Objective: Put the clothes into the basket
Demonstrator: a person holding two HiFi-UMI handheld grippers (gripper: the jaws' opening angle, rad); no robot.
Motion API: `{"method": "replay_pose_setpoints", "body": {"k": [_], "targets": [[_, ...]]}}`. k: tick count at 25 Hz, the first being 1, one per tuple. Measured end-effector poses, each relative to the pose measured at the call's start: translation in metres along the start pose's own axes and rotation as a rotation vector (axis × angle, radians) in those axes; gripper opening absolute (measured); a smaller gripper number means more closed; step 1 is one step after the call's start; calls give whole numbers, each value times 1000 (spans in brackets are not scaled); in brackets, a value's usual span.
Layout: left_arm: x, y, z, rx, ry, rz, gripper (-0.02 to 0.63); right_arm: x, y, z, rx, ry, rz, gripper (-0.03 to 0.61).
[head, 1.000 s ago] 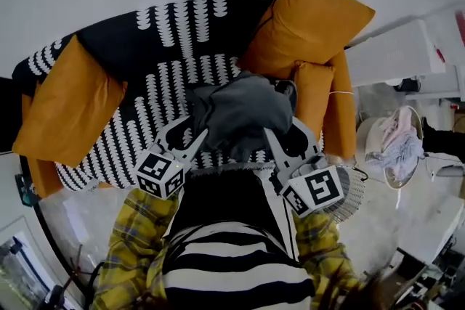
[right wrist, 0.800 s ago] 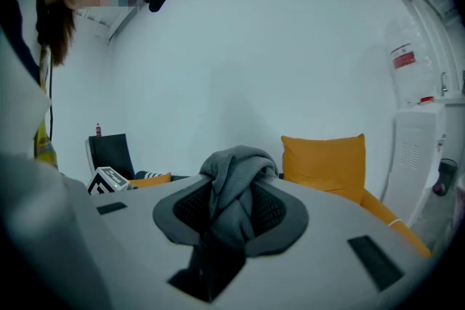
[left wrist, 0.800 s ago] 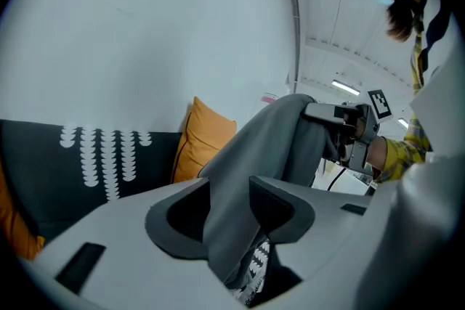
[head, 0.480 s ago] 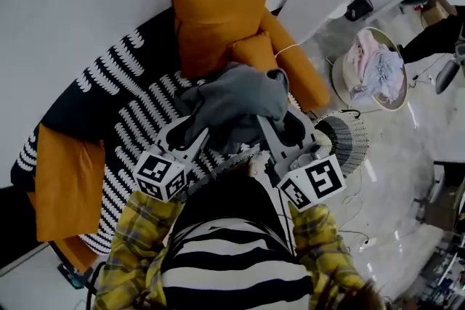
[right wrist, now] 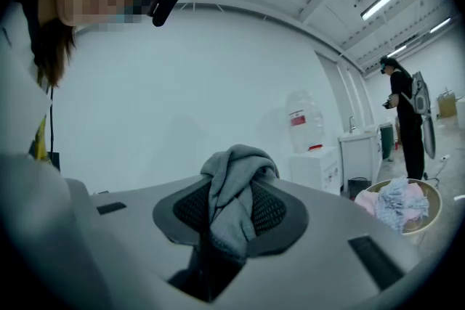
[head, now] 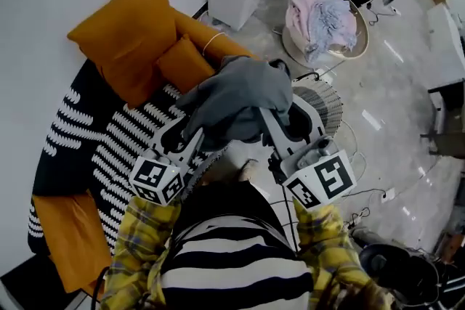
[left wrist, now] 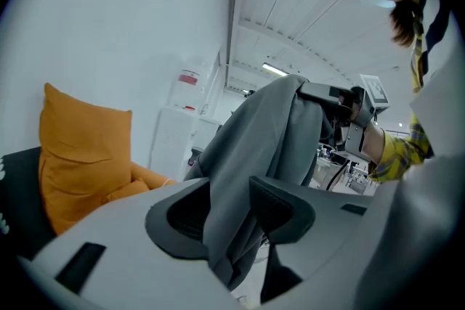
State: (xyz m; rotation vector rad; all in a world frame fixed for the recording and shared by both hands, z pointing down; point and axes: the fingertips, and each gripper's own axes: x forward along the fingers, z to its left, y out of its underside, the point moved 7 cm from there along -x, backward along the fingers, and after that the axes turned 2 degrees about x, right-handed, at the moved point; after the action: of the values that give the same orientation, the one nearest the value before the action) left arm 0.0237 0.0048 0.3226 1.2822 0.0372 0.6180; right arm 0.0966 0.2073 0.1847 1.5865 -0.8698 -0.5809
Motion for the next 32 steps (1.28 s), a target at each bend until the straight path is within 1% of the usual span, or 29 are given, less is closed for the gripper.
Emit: {"method": "replay_pose_setpoints", "body": {"k": [2,8,13,18,21,23,27,32], "targets": [[29,-7,-20,16,50,4,178,-20,-9,-27,-4,56,-16,123],[106,-29,-80,56,150,10,178,-76,-45,-103,-32,162,-79,123],[159,-29,-126,92,237,27,178,-127,-55,-156,-60,284,-115,123],[191,-32,-161,119,313,44,178,-174,-60,-193,-66,421,-149,123],[205,-30,-177,132,361,70,178,-195,-51,-214,-47,502,-153,123],[213,-26,-182,138,383,94,178,-201,-38,-225,-30,541,-139,123],[236,-17,-189,146,429,141,178,-208,-2,-242,16,604,-75,123],[273,-9,-199,159,497,206,178,-214,44,-267,115,683,2,123]]}}
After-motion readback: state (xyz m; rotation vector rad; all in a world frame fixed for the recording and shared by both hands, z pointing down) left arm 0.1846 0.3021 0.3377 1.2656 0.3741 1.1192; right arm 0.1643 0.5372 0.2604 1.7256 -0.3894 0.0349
